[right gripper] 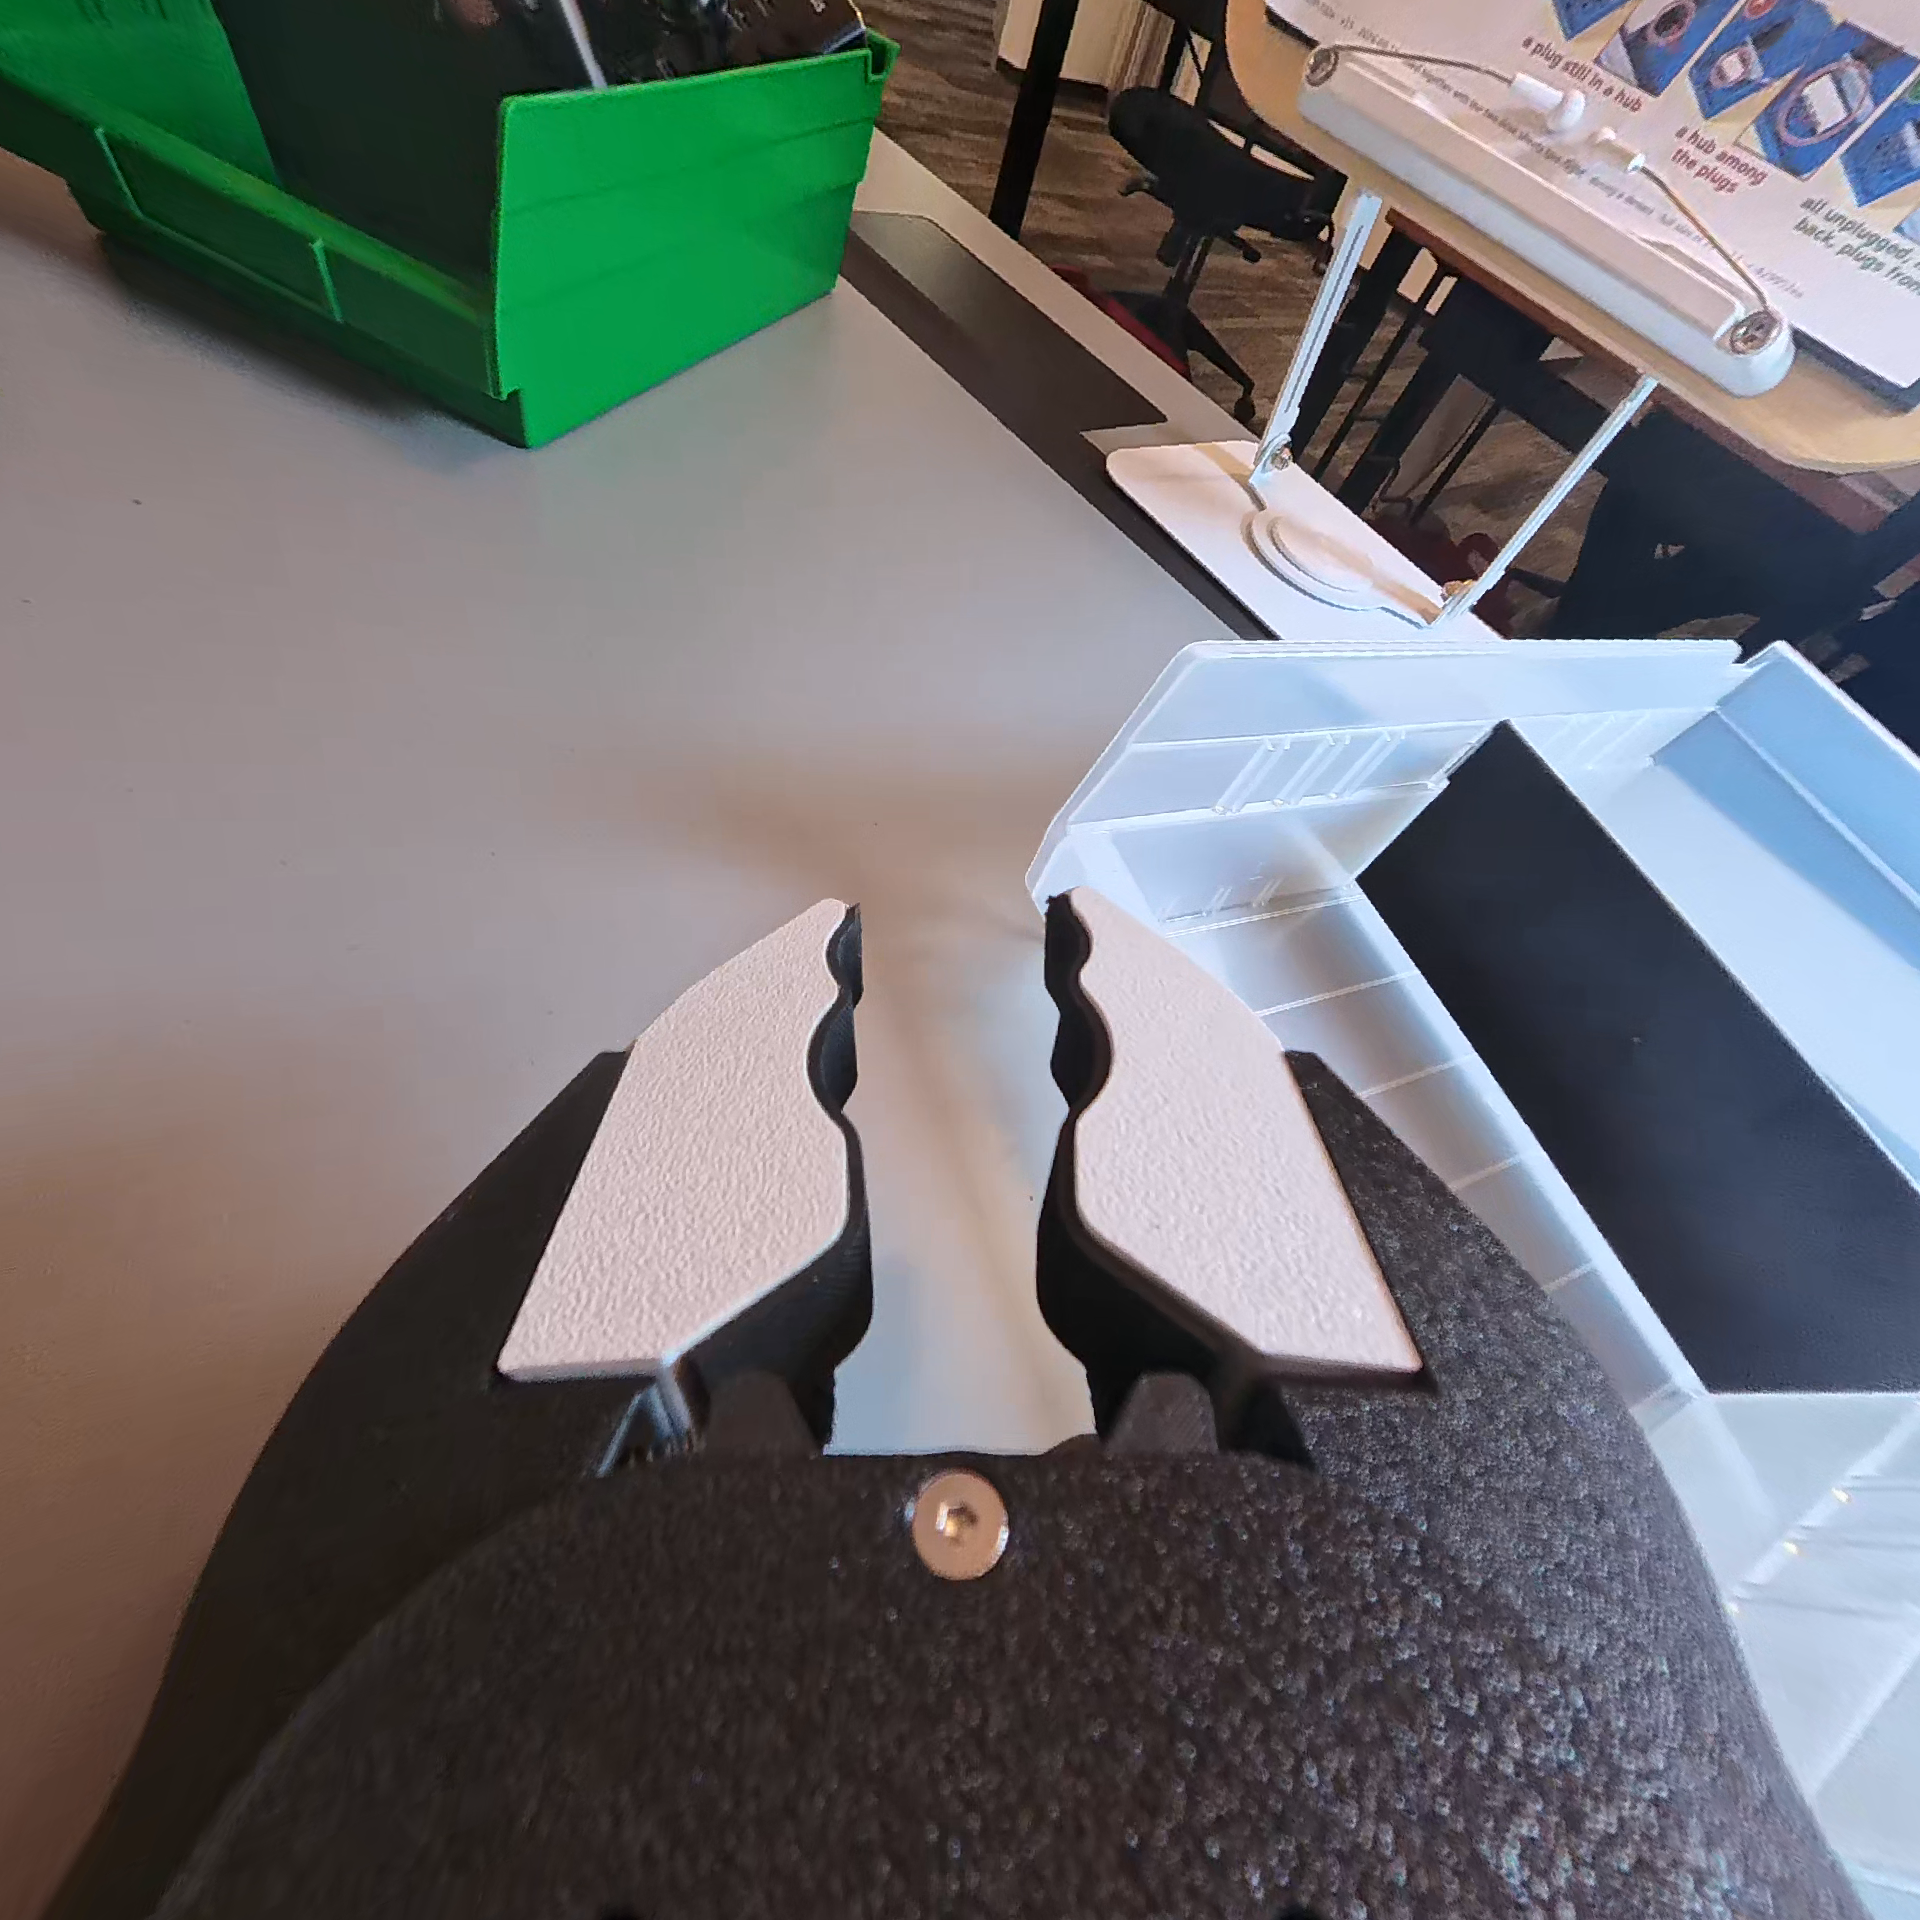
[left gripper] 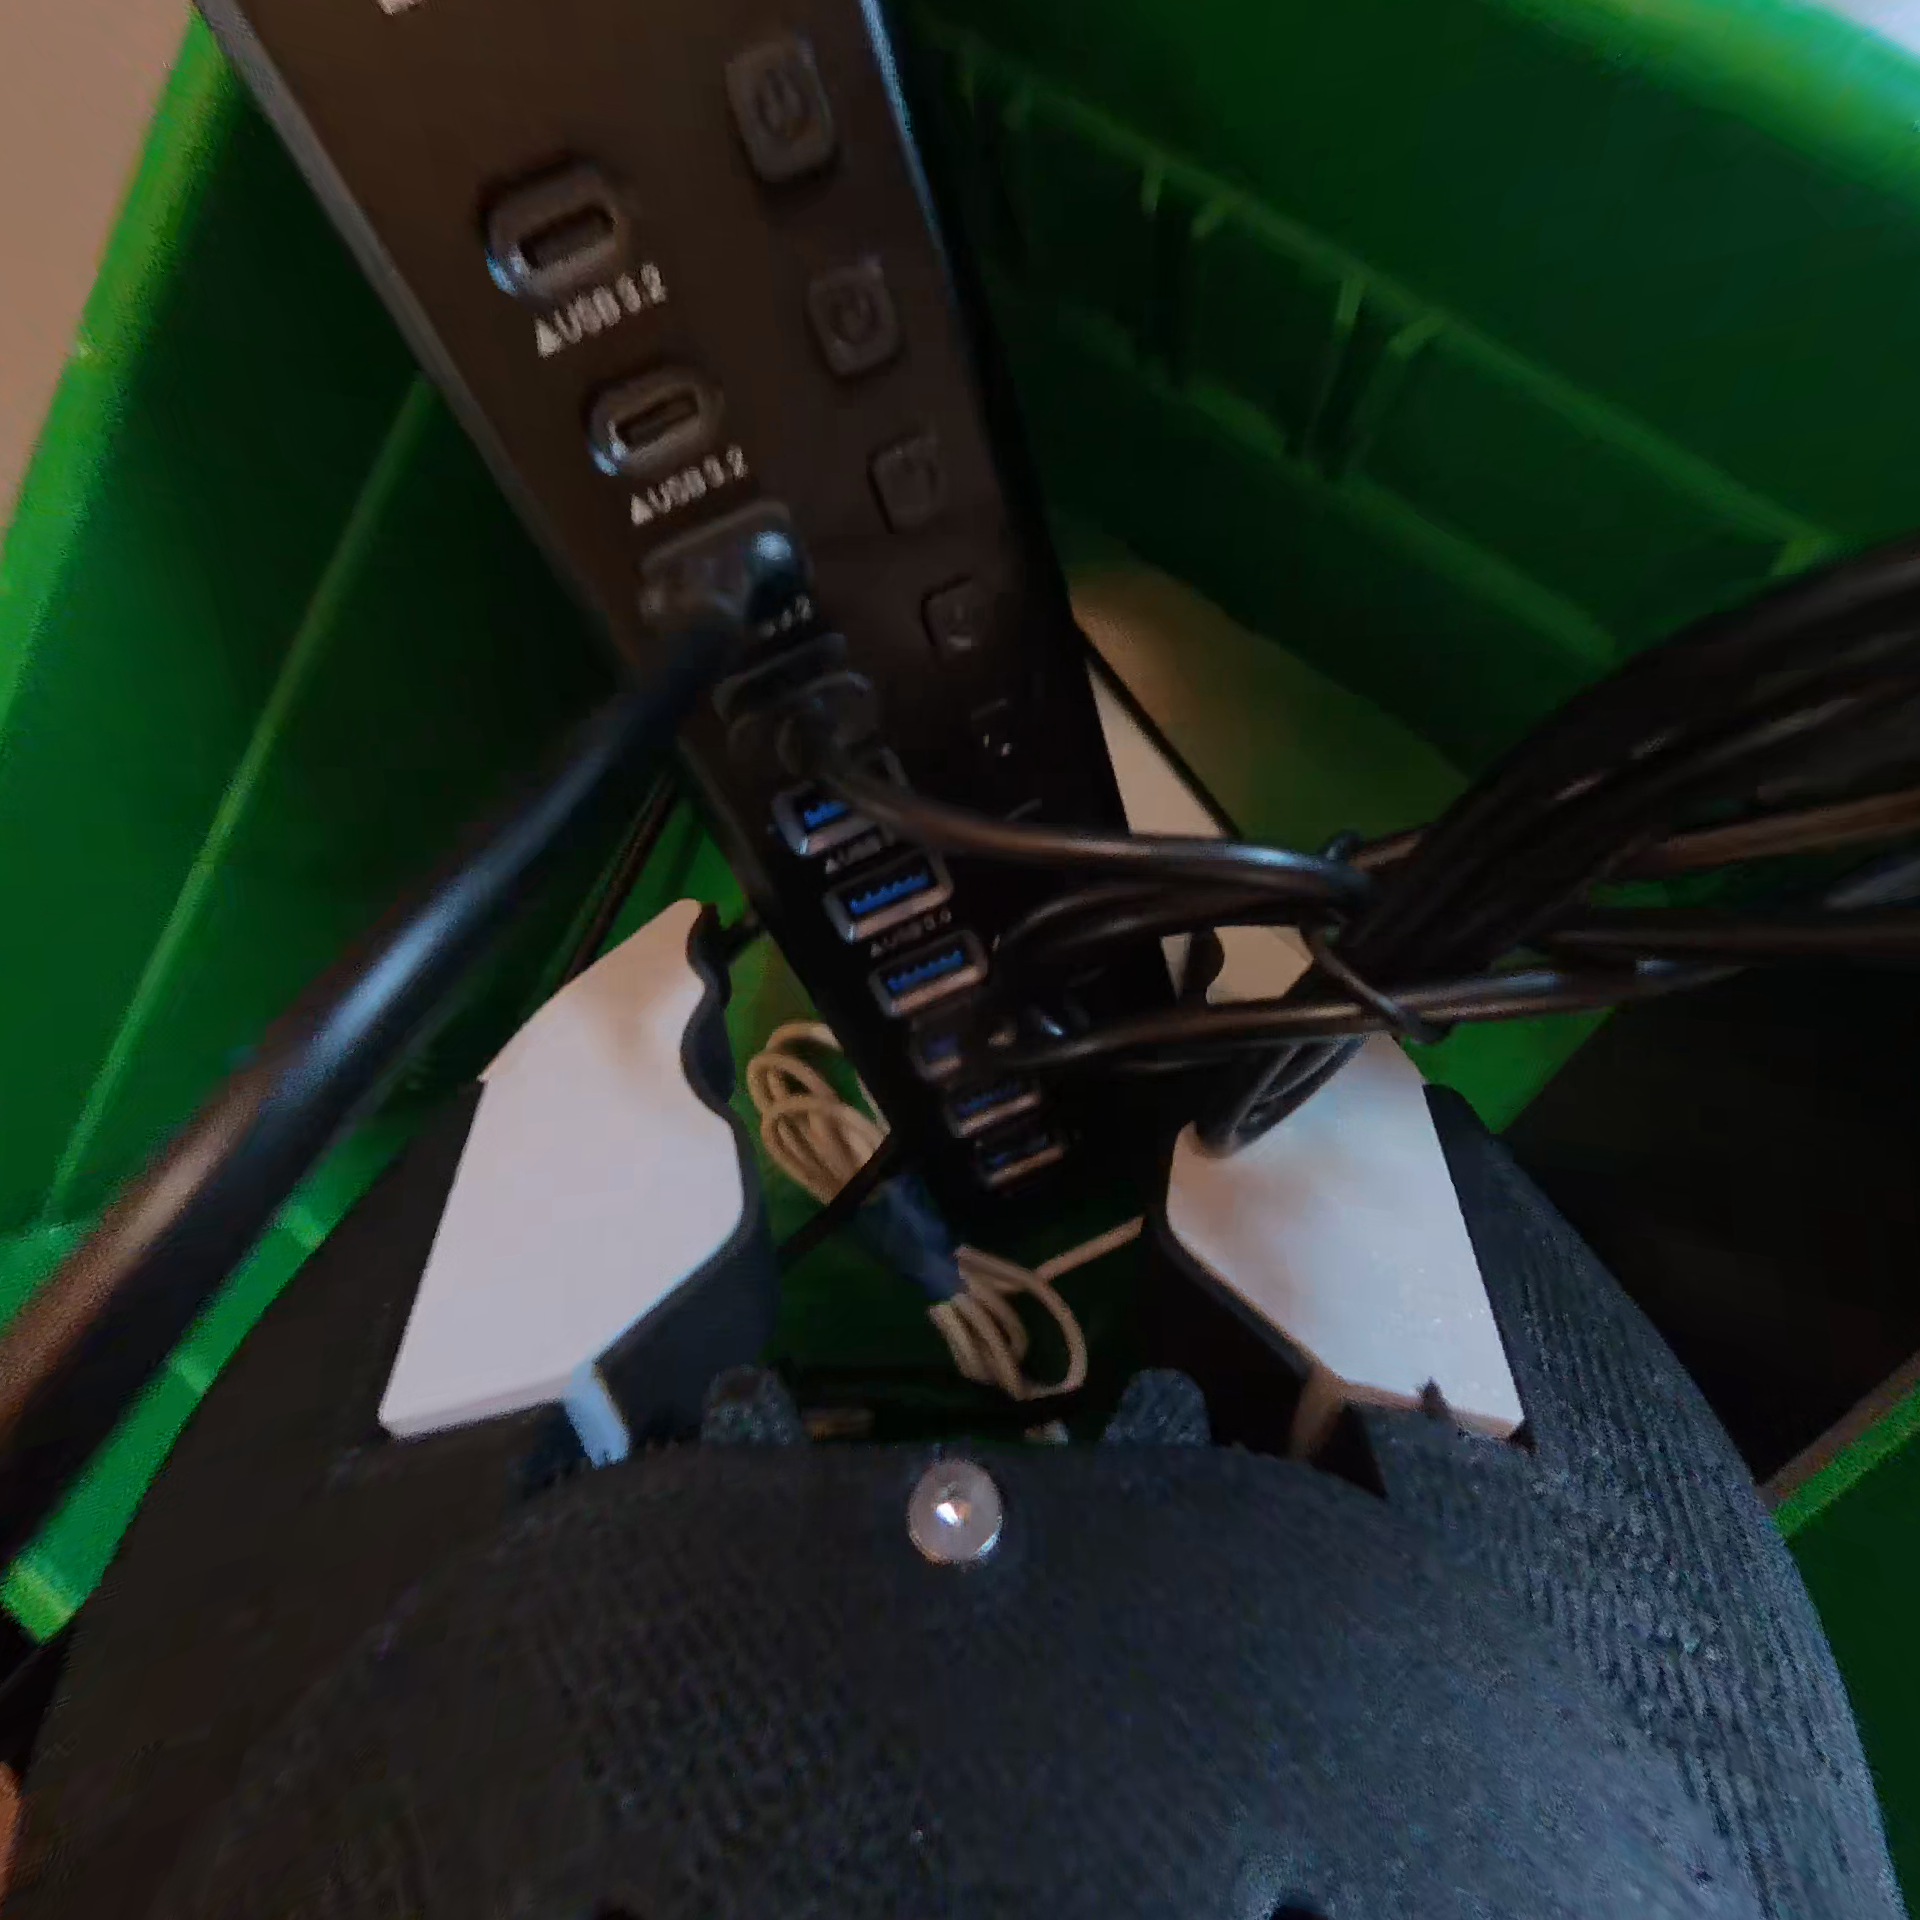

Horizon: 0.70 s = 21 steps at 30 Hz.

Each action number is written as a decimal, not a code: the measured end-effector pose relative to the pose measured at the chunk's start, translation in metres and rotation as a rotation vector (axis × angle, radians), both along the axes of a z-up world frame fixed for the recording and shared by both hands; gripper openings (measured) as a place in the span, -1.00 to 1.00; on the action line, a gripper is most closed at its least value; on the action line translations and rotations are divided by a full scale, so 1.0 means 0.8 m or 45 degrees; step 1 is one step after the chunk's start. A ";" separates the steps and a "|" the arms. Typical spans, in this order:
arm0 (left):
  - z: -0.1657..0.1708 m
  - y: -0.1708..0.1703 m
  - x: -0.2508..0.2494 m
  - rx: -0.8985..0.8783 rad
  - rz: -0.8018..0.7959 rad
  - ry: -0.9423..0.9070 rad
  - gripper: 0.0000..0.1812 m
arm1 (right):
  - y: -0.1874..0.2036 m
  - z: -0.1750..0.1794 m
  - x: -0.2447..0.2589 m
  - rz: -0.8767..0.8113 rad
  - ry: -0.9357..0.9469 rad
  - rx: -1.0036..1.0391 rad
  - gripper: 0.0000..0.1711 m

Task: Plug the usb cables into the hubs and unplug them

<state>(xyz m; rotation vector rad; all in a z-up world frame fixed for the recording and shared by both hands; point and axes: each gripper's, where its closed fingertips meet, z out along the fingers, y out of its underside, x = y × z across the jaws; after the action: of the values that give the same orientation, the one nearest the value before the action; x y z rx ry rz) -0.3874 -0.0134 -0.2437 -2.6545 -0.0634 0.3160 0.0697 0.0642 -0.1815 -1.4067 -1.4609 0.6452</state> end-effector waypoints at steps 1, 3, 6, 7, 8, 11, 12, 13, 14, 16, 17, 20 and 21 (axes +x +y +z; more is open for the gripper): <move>-0.003 0.005 0.002 0.027 0.007 -0.021 -0.09 | 0.000 -0.001 0.000 0.000 -0.005 0.002 -0.61; -0.006 0.012 0.001 0.096 0.054 -0.085 -0.18 | -0.001 -0.003 0.000 0.001 -0.013 0.008 -0.61; -0.003 0.012 -0.005 0.094 0.070 -0.060 -0.25 | 0.000 -0.006 0.002 -0.006 -0.024 0.026 -0.62; 0.001 0.010 -0.009 0.086 0.061 -0.014 -0.26 | 0.001 -0.007 0.003 -0.010 -0.026 0.028 -0.63; 0.007 0.009 -0.011 0.093 0.056 0.003 -0.26 | 0.002 -0.007 0.004 -0.012 -0.025 0.026 -0.63; 0.036 0.009 -0.011 0.152 0.044 -0.014 -0.27 | 0.003 -0.007 0.003 -0.008 -0.012 0.001 -0.63; 0.049 0.009 -0.012 0.174 0.036 -0.004 -0.29 | 0.002 -0.007 0.002 -0.004 -0.007 -0.005 -0.64; 0.063 0.009 -0.011 0.206 0.026 0.000 -0.29 | 0.001 -0.006 0.001 0.000 -0.004 -0.006 -0.64; 0.080 0.010 -0.010 0.250 0.013 0.004 -0.29 | 0.000 -0.006 0.001 0.004 -0.003 -0.004 -0.64; 0.116 0.012 0.001 0.359 -0.037 -0.015 -0.29 | -0.003 -0.005 0.000 0.015 0.005 0.010 -0.64; 0.135 0.013 0.012 0.421 -0.072 -0.035 -0.29 | -0.005 -0.003 -0.001 0.025 0.015 0.015 -0.63; 0.190 0.014 0.068 0.613 -0.257 -0.096 -0.29 | -0.016 0.007 -0.006 0.074 0.072 0.004 -0.63; 0.205 0.013 0.095 0.666 -0.328 -0.114 -0.29 | -0.021 0.012 -0.009 0.098 0.101 -0.008 -0.63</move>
<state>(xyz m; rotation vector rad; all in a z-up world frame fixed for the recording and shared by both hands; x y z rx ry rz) -0.3116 -0.0030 -0.0801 -2.1243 0.1477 0.0783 0.0627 0.0471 -0.1721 -1.3207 -1.4570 0.7462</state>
